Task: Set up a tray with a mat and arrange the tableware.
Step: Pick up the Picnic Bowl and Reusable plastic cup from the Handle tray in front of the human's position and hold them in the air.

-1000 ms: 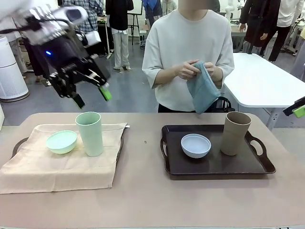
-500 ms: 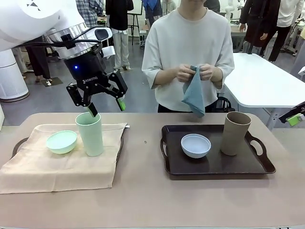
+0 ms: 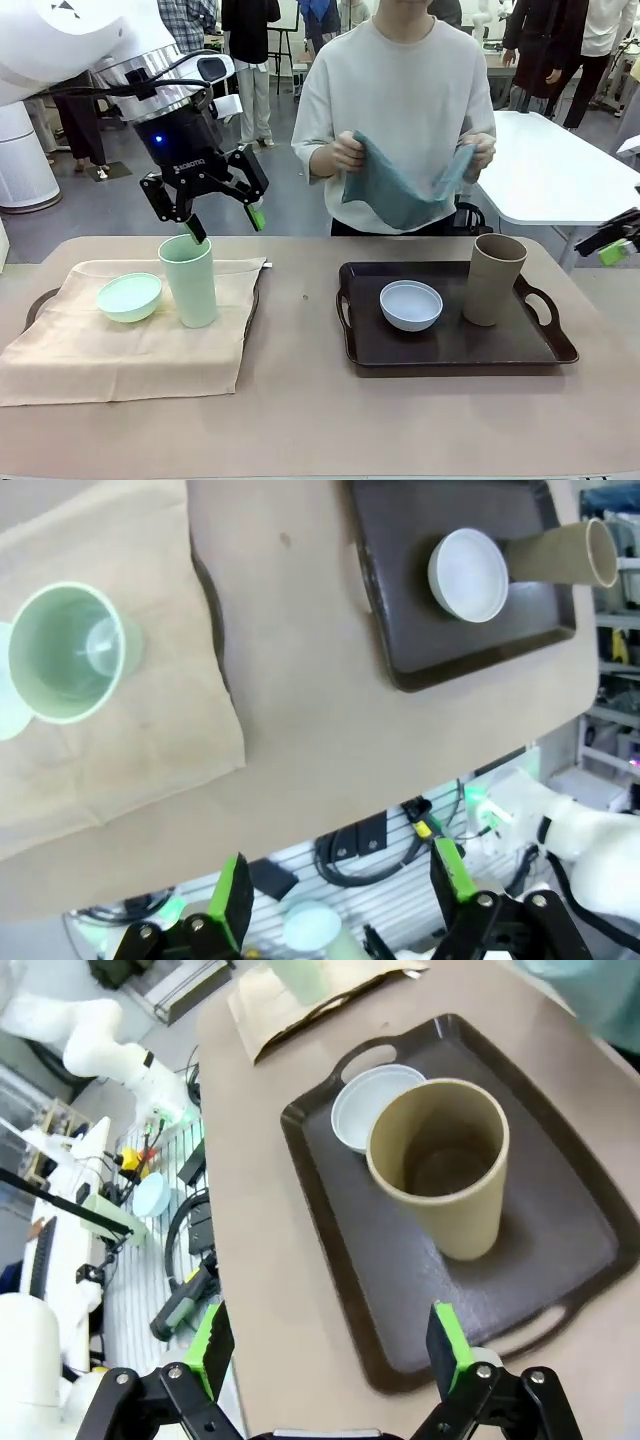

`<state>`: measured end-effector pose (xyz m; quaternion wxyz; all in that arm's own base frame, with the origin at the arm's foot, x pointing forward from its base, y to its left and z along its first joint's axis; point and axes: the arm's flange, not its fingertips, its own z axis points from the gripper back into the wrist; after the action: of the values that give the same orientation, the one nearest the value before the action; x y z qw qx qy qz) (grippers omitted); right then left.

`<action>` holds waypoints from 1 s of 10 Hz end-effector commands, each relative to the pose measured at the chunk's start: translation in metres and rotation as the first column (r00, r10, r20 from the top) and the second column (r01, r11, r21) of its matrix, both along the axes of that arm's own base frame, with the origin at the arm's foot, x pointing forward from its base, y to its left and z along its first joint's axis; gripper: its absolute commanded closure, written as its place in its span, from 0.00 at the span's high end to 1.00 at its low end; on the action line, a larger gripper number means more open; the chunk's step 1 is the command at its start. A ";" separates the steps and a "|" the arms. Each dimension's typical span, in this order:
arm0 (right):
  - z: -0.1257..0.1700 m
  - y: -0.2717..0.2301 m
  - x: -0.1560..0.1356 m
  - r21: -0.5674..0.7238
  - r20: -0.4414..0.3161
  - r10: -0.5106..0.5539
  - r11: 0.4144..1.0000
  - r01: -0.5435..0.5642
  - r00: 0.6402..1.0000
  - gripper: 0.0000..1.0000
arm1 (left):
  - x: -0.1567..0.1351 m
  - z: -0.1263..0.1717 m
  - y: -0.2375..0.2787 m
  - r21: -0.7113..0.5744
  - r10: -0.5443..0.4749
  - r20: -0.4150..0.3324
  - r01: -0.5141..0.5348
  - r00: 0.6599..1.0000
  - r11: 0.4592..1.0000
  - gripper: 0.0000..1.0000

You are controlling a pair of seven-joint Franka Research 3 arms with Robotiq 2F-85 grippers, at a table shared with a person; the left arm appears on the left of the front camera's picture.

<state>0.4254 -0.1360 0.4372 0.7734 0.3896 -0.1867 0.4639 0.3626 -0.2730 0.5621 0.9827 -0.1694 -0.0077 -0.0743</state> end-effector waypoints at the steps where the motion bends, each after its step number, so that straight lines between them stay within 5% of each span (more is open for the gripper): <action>1: -0.037 0.008 0.039 0.052 0.110 0.089 0.994 -0.095 0.990 1.00 | 0.011 -0.013 -0.048 0.039 -0.055 0.069 0.052 0.996 0.998 0.93; 4: -0.058 0.014 0.041 -0.002 0.313 0.131 0.991 -0.137 0.941 1.00 | 0.016 -0.019 -0.114 0.082 -0.108 0.092 0.100 0.990 0.992 0.93; 8: -0.069 0.025 0.040 -0.032 0.453 0.222 0.972 -0.233 0.863 1.00 | 0.029 -0.041 -0.179 0.104 -0.046 0.074 0.038 0.996 0.994 0.93; 10: -0.075 0.025 0.047 -0.009 0.487 0.165 0.983 -0.184 0.857 1.00 | 0.040 -0.052 -0.197 0.077 0.024 0.090 -0.031 0.996 0.997 0.93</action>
<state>0.4725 -0.1150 0.3709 0.6482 0.3023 -0.3194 0.6216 0.3954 -0.4556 0.5078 0.9862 -0.1300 -0.0337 -0.0969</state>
